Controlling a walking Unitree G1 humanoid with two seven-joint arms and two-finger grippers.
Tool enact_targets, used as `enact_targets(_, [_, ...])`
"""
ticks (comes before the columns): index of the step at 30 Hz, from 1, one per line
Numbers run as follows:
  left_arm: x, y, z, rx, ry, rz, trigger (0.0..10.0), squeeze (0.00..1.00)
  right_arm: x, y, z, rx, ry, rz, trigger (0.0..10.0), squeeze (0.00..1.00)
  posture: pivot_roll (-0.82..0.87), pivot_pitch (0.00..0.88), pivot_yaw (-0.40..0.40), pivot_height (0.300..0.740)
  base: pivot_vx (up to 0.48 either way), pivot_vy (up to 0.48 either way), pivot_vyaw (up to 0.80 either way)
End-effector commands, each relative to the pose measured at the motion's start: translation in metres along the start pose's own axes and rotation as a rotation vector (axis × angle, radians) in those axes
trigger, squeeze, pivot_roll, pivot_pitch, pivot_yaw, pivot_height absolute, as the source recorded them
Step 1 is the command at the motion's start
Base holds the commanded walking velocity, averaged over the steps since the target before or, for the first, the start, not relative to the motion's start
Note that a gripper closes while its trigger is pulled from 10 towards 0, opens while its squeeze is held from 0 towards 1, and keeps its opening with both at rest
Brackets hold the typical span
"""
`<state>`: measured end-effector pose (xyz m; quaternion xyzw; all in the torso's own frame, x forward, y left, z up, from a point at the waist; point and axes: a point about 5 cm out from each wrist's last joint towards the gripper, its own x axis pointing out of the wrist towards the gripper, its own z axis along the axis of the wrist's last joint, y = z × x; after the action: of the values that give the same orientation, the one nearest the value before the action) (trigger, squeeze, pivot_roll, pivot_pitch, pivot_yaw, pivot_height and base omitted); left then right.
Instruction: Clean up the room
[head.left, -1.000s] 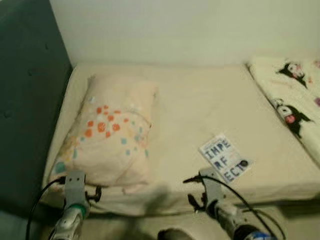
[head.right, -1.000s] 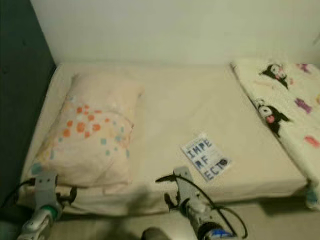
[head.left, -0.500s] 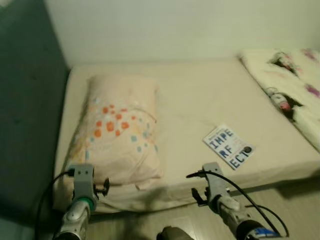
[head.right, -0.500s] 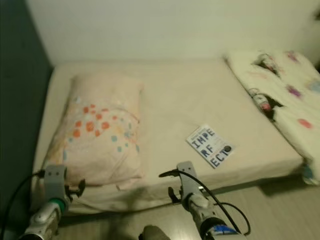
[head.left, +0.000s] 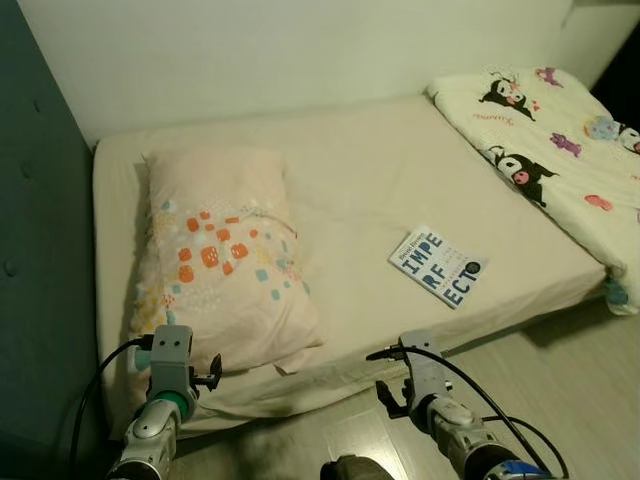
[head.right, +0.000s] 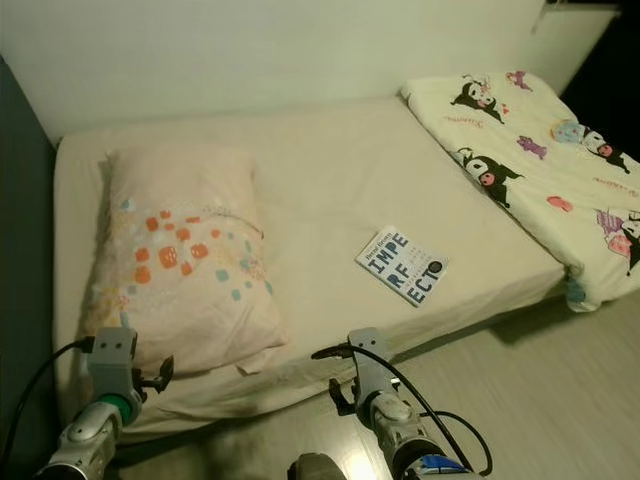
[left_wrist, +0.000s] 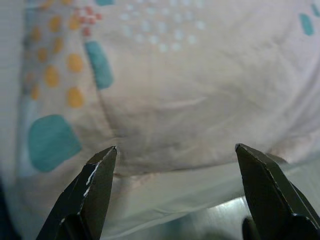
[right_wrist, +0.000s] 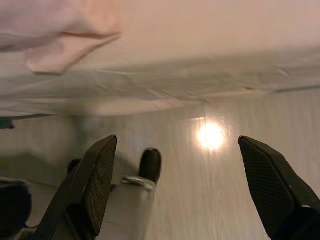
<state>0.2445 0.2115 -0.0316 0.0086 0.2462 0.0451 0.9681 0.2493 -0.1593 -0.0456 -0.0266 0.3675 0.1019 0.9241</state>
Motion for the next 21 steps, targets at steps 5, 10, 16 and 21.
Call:
enact_targets(5, [0.002, -0.006, 0.005, -0.063, -0.030, 0.026, 10.0, 0.00, -0.001, -0.004, 0.000, 0.000, -0.005, -0.003, 10.0, 0.00, -0.10, 0.000, 0.014, 0.715, 0.000, 0.000, 0.00])
enact_targets(10, [0.010, 0.001, 0.030, -0.088, -0.122, 0.056, 10.0, 0.00, -0.001, -0.004, 0.000, -0.008, -0.008, 0.000, 10.0, 0.00, -0.10, 0.000, 0.014, 0.715, 0.000, 0.000, 0.00])
enact_targets(16, [0.017, 0.013, 0.059, -0.094, -0.215, 0.104, 10.0, 0.00, -0.001, -0.003, 0.001, -0.018, -0.011, 0.008, 10.0, 0.00, -0.10, 0.000, 0.018, 0.715, 0.000, 0.000, 0.00])
enact_targets(21, [0.018, 0.021, 0.064, -0.029, -0.209, 0.121, 10.0, 0.00, 0.000, -0.002, 0.002, -0.012, -0.015, 0.005, 10.0, 0.00, -0.11, 0.000, 0.023, 0.715, 0.000, 0.190, 0.00])
